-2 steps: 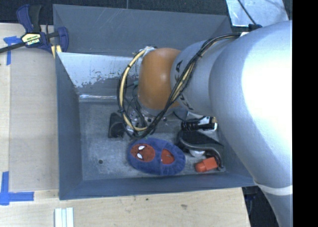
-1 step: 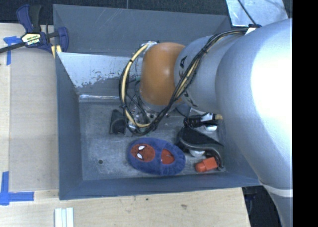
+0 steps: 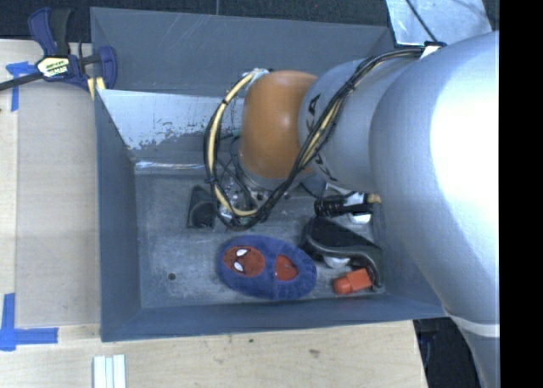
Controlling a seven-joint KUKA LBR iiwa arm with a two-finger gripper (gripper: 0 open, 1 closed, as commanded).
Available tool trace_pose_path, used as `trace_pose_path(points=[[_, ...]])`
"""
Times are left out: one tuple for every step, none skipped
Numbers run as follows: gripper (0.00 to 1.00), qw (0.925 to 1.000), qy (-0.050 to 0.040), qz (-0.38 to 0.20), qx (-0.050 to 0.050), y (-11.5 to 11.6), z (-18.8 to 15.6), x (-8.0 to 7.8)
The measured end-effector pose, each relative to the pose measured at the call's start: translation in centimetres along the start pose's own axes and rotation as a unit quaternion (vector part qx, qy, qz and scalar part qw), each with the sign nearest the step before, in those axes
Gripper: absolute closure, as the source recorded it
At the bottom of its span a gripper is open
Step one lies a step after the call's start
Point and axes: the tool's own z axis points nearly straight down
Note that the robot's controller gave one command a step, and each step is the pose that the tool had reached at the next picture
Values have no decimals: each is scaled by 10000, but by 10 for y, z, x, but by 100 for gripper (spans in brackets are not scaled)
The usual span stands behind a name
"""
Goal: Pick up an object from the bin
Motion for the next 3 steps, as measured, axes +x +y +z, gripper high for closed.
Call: trace_pose_path(points=[[100, 10000, -10, 4, -8, 0, -12, -2], [100, 10000, -15, 6, -11, 0, -20, -3], [100, 10000, -16, 5, -11, 1, -27, -5]])
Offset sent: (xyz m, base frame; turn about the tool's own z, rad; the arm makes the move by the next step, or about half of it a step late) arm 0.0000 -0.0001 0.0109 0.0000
